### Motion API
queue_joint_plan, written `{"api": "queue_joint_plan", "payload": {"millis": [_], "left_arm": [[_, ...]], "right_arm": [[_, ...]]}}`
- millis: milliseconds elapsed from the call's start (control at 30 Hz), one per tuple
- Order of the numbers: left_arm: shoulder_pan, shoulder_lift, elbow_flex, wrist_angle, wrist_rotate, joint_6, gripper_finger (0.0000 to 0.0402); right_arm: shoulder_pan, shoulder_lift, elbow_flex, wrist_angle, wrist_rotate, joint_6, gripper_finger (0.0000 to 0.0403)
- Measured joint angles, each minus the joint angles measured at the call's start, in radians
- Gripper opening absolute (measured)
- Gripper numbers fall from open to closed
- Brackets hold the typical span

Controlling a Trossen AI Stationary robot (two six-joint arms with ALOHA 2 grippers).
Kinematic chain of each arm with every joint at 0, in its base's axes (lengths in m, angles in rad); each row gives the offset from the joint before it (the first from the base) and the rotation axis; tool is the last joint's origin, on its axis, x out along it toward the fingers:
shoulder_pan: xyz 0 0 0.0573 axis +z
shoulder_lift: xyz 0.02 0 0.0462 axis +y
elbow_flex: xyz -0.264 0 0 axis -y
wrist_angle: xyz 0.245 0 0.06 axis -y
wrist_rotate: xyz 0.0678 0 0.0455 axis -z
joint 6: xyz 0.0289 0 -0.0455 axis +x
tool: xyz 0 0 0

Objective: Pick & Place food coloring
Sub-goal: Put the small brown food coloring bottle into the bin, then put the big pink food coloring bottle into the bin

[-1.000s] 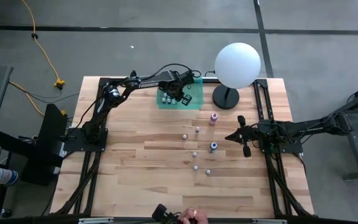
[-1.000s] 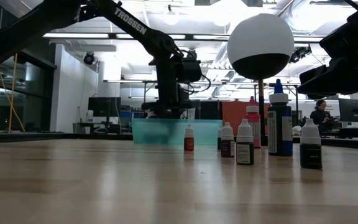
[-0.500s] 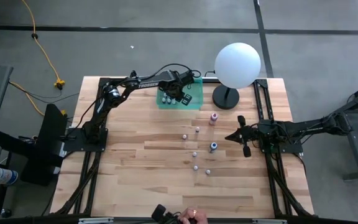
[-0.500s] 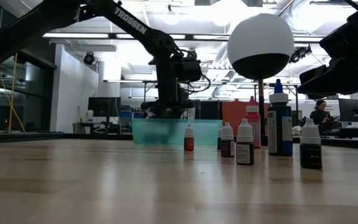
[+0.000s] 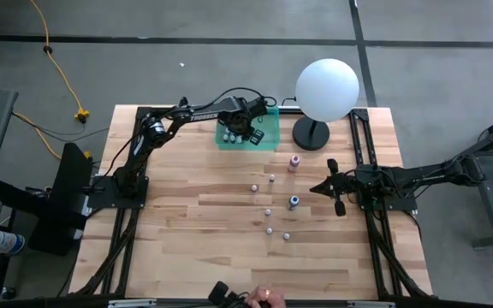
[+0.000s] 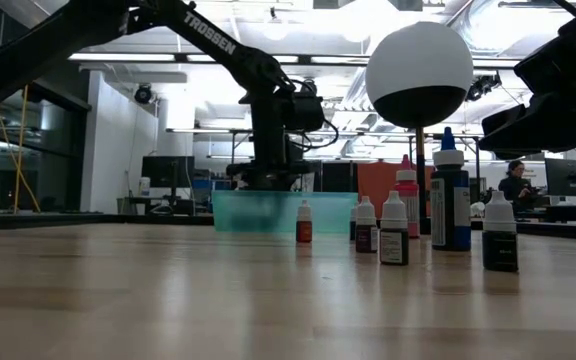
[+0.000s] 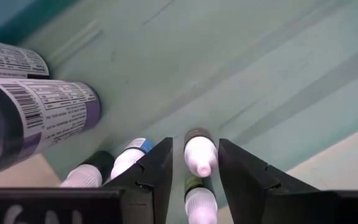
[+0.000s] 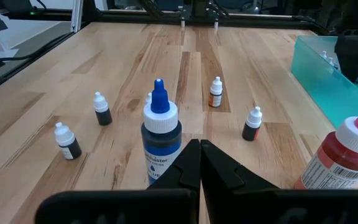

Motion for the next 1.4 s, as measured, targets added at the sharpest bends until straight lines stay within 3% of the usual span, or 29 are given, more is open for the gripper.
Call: {"api": "queue_joint_plan", "payload": {"millis": [500, 900, 1167, 1400], "left_arm": [[0.000, -0.104, 0.000, 0.007, 0.000, 0.032, 0.0122], [-0.023, -0.225, 0.000, 0.012, 0.005, 0.172, 0.0122], [-0.093, -0.319, 0.000, 0.019, 0.033, 0.231, 0.0122], [-0.229, -0.445, -0.043, 0.046, 0.029, 0.369, 0.0122]], "right_arm": [[0.000, 0.000, 0.000, 0.000, 0.000, 0.000, 0.0000], [0.000, 0.000, 0.000, 0.000, 0.000, 0.000, 0.0000], [0.000, 0.000, 0.000, 0.000, 0.000, 0.000, 0.0000], [0.000, 0.000, 0.000, 0.000, 0.000, 0.000, 0.0000]]}}
